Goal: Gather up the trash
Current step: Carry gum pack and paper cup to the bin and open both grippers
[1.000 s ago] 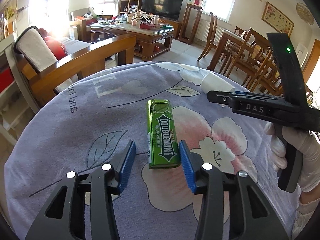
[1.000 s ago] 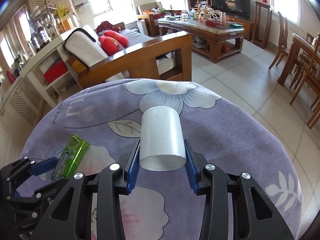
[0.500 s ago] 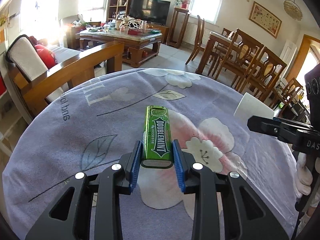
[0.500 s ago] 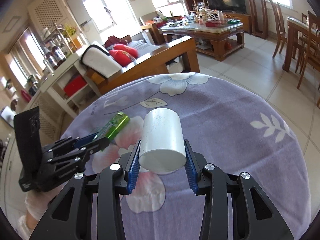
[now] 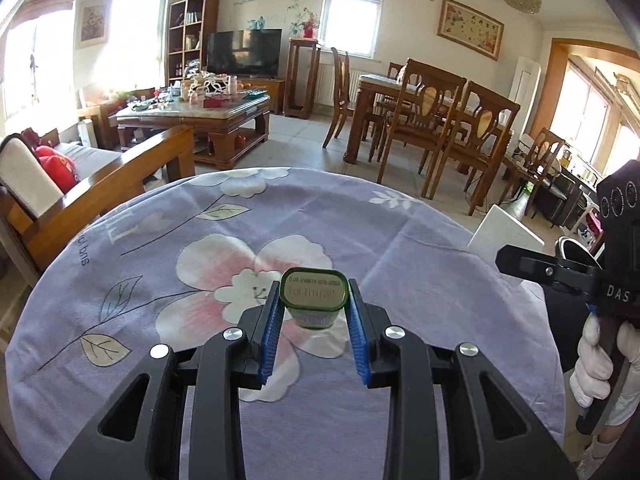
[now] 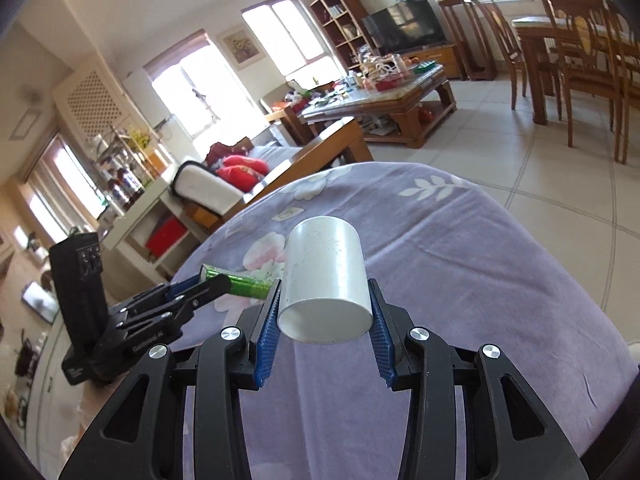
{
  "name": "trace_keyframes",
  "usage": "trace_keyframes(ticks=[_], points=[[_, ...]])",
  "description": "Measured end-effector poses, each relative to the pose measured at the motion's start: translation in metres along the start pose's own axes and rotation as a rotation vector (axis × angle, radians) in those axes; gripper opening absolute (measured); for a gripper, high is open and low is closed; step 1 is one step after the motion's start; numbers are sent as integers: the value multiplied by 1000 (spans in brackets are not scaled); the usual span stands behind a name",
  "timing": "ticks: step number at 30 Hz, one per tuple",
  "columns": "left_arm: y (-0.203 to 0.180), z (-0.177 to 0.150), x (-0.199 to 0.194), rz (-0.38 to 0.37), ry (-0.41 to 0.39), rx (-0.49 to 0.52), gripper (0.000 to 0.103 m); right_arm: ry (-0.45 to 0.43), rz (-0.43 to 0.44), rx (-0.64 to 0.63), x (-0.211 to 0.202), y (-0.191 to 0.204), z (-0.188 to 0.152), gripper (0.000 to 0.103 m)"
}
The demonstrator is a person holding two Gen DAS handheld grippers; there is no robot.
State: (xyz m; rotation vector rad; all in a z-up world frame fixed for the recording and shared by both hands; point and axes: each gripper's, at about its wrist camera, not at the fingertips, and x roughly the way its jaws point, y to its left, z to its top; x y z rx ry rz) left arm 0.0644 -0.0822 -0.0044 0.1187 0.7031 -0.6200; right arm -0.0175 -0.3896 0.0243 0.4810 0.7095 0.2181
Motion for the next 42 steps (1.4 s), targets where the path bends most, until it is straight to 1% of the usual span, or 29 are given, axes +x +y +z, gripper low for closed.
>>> trace_keyframes(ticks=[4,11,19,24,29,36,42], points=[[-37,-1,-8,-29,-31,44,31,-58,-18,44,-37,-22,-11,40],[-101,1,-17,-129,-77,112,31,-173,-51,125,-106,-62,-27,40],[-188,8,-14,-273,-97,214,31,-298,-165,229,-183,-130,-47,40],[-242,8,0,-350,-86,273,31,-370,-236,321,-232,-184,-70,40],[-285,3,18,-418,-60,313,31,-425,-306,403,-268,-228,-92,40],[-331,-7,42,-485,-20,354,31,-530,-368,531,-316,-275,-122,40],[-362,-14,60,-527,18,392,31,-572,-426,609,-337,-300,-143,40]])
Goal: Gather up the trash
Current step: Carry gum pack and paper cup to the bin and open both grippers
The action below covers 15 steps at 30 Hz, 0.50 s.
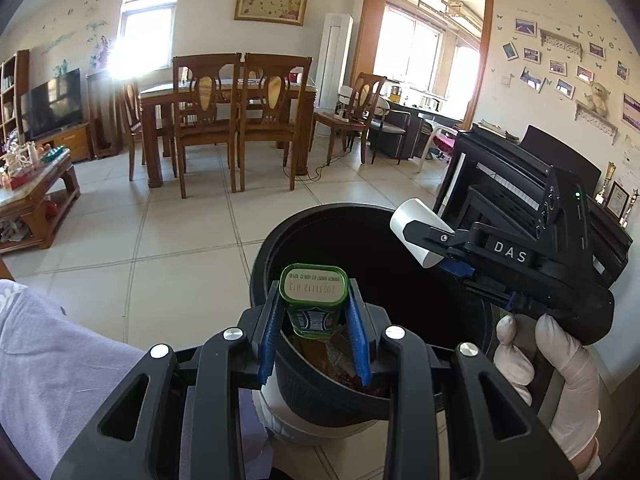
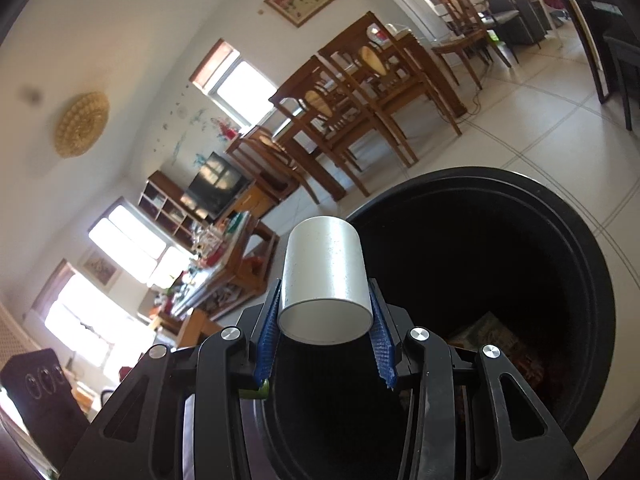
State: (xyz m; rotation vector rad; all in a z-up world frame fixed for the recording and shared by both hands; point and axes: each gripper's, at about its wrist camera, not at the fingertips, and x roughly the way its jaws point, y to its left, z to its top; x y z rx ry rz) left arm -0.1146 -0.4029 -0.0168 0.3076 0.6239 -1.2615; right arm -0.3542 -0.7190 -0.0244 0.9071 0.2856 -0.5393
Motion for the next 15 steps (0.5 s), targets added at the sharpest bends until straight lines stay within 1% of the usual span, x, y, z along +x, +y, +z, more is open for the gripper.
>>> trace_keyframes(ticks=[4,8,10,15], points=[[-12,-2,17,-16,27,20,31,-1,-28,34,2,-16,1,40],[-17,-5,33,-27,55,23,31,5,-64,65,5,-23,-2,40],[-18,-7,39,-26,69,25,31,9,-55,92,8,-25,-3,40],[-20,-11,53,-26,94,23,31,8,-60,95,10,-23,-3,40]])
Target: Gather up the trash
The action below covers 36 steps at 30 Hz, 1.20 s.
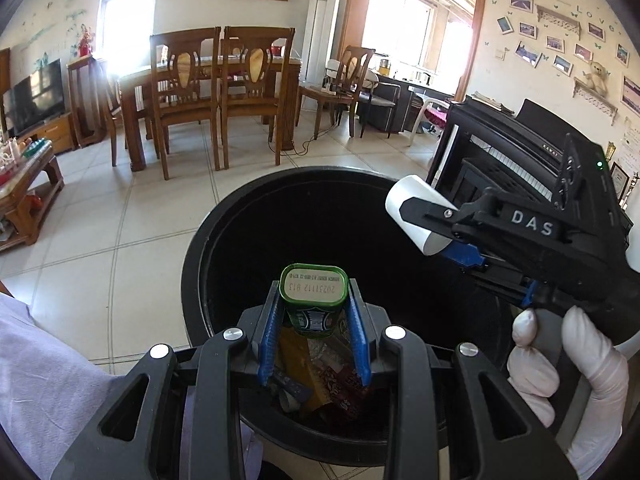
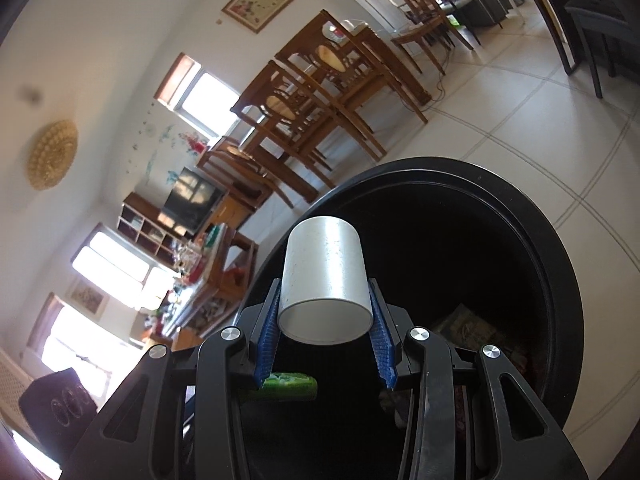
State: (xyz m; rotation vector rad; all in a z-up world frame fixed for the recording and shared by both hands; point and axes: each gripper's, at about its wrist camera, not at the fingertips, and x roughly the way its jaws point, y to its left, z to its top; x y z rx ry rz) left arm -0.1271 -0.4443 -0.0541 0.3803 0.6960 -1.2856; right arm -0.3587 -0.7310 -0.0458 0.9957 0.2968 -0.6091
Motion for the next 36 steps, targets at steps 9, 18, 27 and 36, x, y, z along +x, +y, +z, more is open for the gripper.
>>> trace_keyframes(ticks=[9,18,27,36], points=[[0,2,9,-1,29,-6,31,11,-10,12,5,2,-4,40],[0,2,21,4,61,-13,31,40,-37,14,9,9,-8,41],[-2,6,20,10,46,-14,32,32,-33,21,9,9,-5,53],[0,2,7,31,-5,-26,38,6,-24,22,5,11,-9,61]])
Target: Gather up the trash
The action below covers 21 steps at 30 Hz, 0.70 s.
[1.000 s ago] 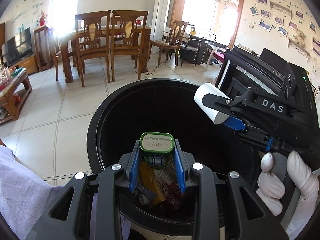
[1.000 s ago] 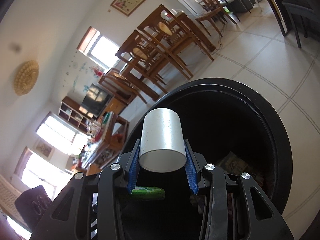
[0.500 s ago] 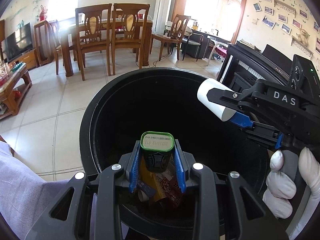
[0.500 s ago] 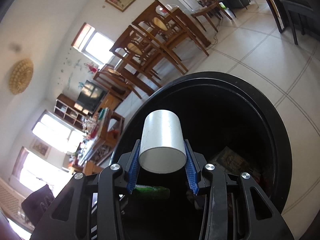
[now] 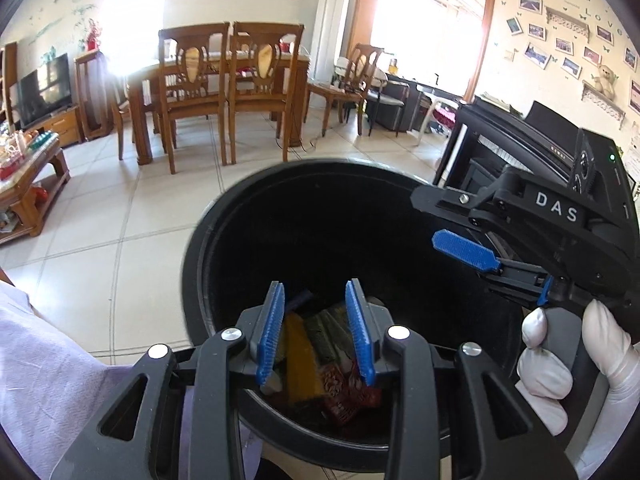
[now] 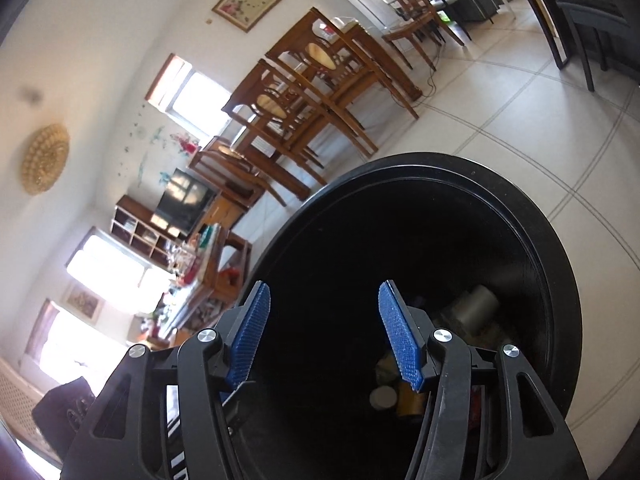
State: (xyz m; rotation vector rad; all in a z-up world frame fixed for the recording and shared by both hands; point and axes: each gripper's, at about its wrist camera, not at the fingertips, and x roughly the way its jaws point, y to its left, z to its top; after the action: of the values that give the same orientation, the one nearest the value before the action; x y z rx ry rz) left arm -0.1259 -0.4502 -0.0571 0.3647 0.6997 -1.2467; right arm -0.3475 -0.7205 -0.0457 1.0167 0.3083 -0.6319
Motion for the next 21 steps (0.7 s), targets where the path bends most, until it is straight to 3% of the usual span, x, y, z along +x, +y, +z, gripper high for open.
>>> trace_keyframes(ticks=[2,8,9,10,12,18,21], points=[[3,-2,-4,10,-16,-12,44,-2,-2,-5,0,1,-1,61],[8,-8,-17,19,-30,-29,44,-5,-1,-9,-1,4,-4,64],[10,-9,-21,22,-36,-32,50,-6,0,-12,-1,5,-5,67],[12,-10,-25,31,-45,-37,65,-9,1,-16,-2,7,-5,69],[15,-12,-36,59,-82,-40,77,-8,1,-34,-2,13,-4,71],[28,-15,-72,88,-152,-61,85,-27,15,-135,-3,40,-14,81],[37,-18,-95,120,-205,-87,98,-46,21,-208,-6,58,-23,84]])
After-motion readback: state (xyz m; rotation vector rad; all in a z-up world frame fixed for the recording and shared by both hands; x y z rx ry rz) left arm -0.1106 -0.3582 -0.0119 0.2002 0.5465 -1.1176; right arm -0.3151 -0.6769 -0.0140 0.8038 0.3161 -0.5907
